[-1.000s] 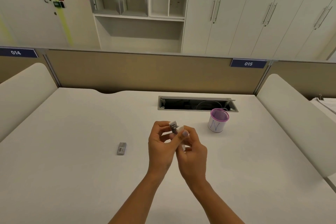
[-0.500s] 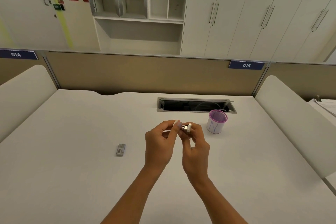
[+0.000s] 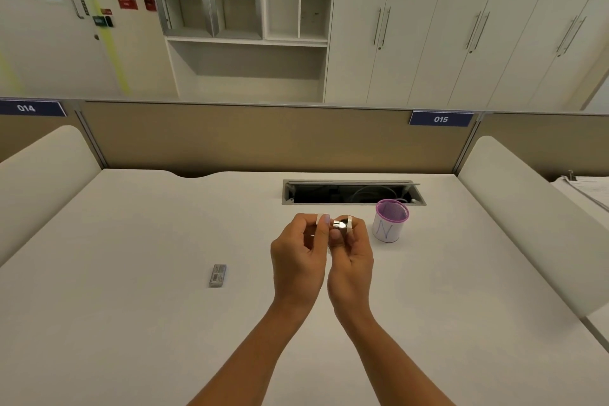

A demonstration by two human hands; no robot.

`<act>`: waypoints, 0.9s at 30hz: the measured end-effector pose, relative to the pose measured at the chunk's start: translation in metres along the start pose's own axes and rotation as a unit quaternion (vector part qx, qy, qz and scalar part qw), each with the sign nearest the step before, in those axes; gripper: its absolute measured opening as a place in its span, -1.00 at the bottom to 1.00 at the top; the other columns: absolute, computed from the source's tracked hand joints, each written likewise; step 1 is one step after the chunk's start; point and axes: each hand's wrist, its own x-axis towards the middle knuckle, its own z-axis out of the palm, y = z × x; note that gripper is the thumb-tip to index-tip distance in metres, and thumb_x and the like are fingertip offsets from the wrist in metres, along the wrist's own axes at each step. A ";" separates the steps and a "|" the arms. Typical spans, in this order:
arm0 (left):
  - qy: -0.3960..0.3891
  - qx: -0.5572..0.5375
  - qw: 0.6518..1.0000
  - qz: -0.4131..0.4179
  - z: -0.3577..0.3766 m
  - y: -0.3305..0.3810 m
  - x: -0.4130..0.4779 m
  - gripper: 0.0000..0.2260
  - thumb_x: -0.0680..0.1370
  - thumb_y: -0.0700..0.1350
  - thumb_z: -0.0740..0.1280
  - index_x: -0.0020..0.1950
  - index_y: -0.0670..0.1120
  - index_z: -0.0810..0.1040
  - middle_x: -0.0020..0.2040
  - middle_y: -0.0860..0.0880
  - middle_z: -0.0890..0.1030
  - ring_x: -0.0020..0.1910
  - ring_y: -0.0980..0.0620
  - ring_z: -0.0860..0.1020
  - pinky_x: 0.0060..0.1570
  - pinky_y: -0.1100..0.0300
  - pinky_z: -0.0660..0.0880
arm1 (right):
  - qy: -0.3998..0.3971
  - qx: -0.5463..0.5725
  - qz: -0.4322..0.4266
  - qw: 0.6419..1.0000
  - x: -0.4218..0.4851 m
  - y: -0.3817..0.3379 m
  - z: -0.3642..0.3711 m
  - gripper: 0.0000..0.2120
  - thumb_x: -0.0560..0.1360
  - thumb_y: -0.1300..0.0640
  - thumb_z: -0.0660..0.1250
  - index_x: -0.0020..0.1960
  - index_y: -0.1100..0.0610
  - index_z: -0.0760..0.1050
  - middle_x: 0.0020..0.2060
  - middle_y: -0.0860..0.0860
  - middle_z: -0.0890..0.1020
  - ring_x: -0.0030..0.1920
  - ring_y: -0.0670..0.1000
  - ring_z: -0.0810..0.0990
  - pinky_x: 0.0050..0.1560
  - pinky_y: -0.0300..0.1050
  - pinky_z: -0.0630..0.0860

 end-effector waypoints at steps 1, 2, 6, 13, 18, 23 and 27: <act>0.002 -0.001 1.000 0.003 0.001 0.001 0.000 -0.89 0.54 -0.01 0.31 -0.01 0.00 0.58 -0.18 0.19 0.60 -0.11 0.30 0.60 -0.18 0.50 0.50 | 0.006 0.007 0.004 1.000 -0.001 0.000 0.001 -0.85 0.61 0.21 0.20 0.00 -0.02 0.48 -0.19 -0.11 0.64 -0.11 -0.04 0.65 -0.11 -0.24 0.61; 0.004 -0.001 1.000 0.007 0.002 0.001 0.001 -0.90 0.54 -0.03 0.32 -0.01 -0.01 0.58 -0.18 0.17 0.61 -0.10 0.27 0.60 -0.18 0.49 0.51 | 0.013 0.015 0.007 1.000 -0.001 0.000 0.002 -0.84 0.62 0.21 0.20 0.01 -0.02 0.49 -0.19 -0.09 0.65 -0.11 -0.02 0.65 -0.10 -0.22 0.62; 0.017 -0.009 1.000 0.014 0.006 0.002 0.000 -0.91 0.55 -0.04 0.32 -0.01 -0.02 0.58 -0.17 0.19 0.59 -0.11 0.28 0.59 -0.19 0.50 0.51 | 0.054 0.022 0.015 0.998 0.000 0.000 0.006 -0.83 0.61 0.24 0.21 0.10 0.02 0.49 -0.06 0.05 0.65 -0.03 0.06 0.67 -0.02 -0.05 0.66; 0.145 -0.086 0.971 -0.171 0.003 -0.011 0.010 -0.89 0.58 -0.06 0.28 -0.06 -0.08 0.51 -0.18 0.06 0.61 -0.27 0.08 0.67 -0.33 0.30 0.60 | 0.134 0.224 0.124 0.957 0.024 -0.019 0.003 -0.83 0.64 0.15 0.15 -0.06 -0.03 0.47 -0.07 -0.15 0.64 0.06 -0.02 0.69 0.13 0.00 0.58; 0.119 -0.149 0.951 -0.243 0.000 -0.018 0.010 -0.79 0.59 0.03 0.23 0.00 -0.11 0.50 -0.15 0.00 0.62 -0.36 0.03 0.68 -0.41 0.27 0.59 | 0.086 0.255 0.152 0.951 0.038 -0.016 -0.006 -0.85 0.62 0.08 0.16 0.01 0.00 0.50 0.01 -0.09 0.65 0.08 -0.03 0.68 -0.08 -0.13 0.62; 0.026 -0.185 0.925 -0.330 -0.009 -0.030 0.014 -0.84 0.57 0.02 0.29 -0.02 -0.06 0.56 -0.14 -0.03 0.67 -0.30 0.00 0.69 -0.39 0.27 0.58 | 0.075 0.273 0.152 0.947 0.052 -0.010 -0.017 -0.82 0.63 0.08 0.15 0.05 -0.03 0.53 -0.14 -0.14 0.71 0.11 -0.01 0.65 -0.09 -0.10 0.65; -0.076 -0.175 0.898 -0.397 -0.017 -0.040 0.010 -0.79 0.54 0.02 0.33 0.00 -0.11 0.60 -0.11 -0.03 0.70 -0.18 0.04 0.69 -0.26 0.18 0.63 | 0.080 0.288 0.177 0.938 0.061 -0.008 -0.025 -0.84 0.63 0.10 0.17 0.12 0.03 0.50 -0.10 -0.05 0.69 0.04 0.00 0.69 -0.05 -0.03 0.67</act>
